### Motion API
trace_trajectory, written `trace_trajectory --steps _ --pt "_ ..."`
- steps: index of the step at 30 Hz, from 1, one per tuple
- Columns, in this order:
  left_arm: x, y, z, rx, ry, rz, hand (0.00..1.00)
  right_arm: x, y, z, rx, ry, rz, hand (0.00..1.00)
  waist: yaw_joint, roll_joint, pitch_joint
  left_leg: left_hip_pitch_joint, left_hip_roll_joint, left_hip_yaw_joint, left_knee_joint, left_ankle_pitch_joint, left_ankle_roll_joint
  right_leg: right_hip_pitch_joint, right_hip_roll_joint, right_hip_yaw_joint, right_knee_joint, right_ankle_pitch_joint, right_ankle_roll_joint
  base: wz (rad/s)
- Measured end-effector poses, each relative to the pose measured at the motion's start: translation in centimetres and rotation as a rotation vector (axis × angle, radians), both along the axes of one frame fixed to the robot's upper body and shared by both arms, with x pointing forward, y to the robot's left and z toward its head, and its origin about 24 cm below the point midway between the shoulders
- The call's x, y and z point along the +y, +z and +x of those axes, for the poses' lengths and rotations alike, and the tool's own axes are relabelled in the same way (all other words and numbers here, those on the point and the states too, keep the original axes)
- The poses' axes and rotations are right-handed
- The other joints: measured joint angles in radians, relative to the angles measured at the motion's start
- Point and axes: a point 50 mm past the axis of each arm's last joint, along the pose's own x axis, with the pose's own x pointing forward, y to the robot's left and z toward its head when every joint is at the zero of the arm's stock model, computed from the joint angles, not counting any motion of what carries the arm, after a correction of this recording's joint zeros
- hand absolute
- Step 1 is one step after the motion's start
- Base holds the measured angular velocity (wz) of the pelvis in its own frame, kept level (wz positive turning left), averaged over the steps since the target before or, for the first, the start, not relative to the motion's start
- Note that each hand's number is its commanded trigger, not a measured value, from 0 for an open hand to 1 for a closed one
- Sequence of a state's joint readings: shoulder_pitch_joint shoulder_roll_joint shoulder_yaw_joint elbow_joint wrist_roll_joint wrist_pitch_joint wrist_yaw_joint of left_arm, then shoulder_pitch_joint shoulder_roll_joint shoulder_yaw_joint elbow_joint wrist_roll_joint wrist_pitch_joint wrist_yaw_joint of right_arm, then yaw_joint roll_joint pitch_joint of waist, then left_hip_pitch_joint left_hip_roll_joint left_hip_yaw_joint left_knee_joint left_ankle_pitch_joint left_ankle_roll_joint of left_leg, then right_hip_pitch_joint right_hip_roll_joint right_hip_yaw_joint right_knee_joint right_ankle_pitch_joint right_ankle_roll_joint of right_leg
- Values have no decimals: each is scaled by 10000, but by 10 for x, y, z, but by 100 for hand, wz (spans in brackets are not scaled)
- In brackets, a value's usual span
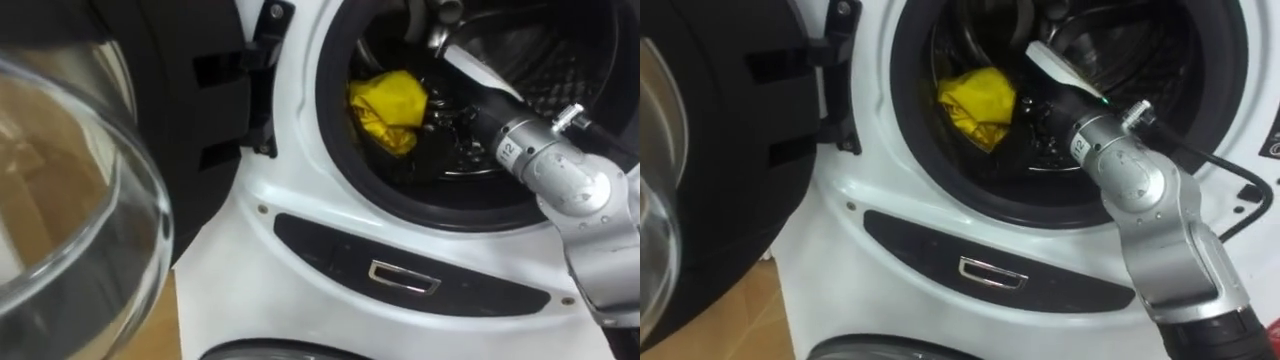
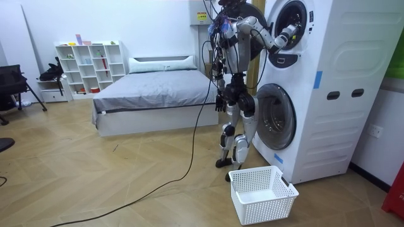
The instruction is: Pick clothes from washing machine
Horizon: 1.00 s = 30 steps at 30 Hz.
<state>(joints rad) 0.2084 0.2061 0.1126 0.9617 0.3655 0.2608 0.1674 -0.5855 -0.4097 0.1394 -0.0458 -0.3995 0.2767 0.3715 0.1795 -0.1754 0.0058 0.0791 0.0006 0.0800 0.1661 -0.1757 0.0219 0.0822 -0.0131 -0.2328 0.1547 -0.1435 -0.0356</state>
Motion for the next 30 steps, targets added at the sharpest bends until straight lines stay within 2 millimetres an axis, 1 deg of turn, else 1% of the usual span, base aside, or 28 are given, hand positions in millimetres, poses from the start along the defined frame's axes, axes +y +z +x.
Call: trace_trajectory --steps 1,2,4,7,9,12,15,18,19,23,27,30 --pt "1 1 2 -18 -51 21 0 2 0 1 27 58 -61 100 45 -12 5 7 29 5 1 10 -32 10 26 36 -8 16 -42 -3" --pt "0 1 4 -27 -206 12 0 5 -1 0 97 135 -123 100 127 -12 5 14 51 10 1 21 -60 12 51 61 -20 19 -65 0" --pt "-1 0 6 -57 -253 -12 0 8 -3 0 187 270 -225 100 175 -12 6 27 87 13 3 36 -96 25 84 69 -19 22 -121 0" --pt "-3 0 7 -6 -467 -38 0 11 -7 0 437 438 -391 100 166 -8 9 31 146 27 6 76 -170 22 128 66 -13 -2 -188 -3" --pt "-4 -1 8 32 -625 -61 0 14 -10 0 607 499 -456 100 162 -3 12 14 190 43 6 100 -240 2 159 32 -5 -32 -184 -3" --pt "-6 -1 8 128 -784 -97 0 12 -15 3 689 49 -523 100 239 12 12 -69 223 9 8 105 -298 -158 193 40 127 -75 -245 -1" --pt "-6 -2 5 275 -713 -84 0 14 -11 4 394 -109 -569 100 293 35 28 -177 245 0 -9 216 -379 -307 235 37 170 -36 -345 -1" --pt "-6 -1 9 103 -759 -78 0 12 -12 5 243 -427 -858 100 447 46 24 -173 266 -23 -24 236 -367 -295 266 35 157 -30 -386 1" --pt "-7 0 11 14 -789 -84 0 12 -10 5 175 -497 -937 100 495 46 23 -173 265 -37 -39 235 -368 -296 269 33 156 -3 -434 4" --pt "-6 0 11 -19 -791 -71 0 14 -7 3 98 -292 -737 100 382 42 21 -159 265 -63 -42 215 -383 -221 266 -15 145 8 -463 0" --pt "-6 0 13 -174 -862 -87 0 18 -2 -1 -66 30 -598 100 163 45 22 -165 257 -92 -91 208 -381 -186 274 -20 123 23 -488 -1" --pt "-6 0 15 -366 -918 -133 0 23 6 -10 -532 324 -607 100 96 52 0 -173 255 -68 -137 208 -381 -240 301 37 -6 25 -488 -4"
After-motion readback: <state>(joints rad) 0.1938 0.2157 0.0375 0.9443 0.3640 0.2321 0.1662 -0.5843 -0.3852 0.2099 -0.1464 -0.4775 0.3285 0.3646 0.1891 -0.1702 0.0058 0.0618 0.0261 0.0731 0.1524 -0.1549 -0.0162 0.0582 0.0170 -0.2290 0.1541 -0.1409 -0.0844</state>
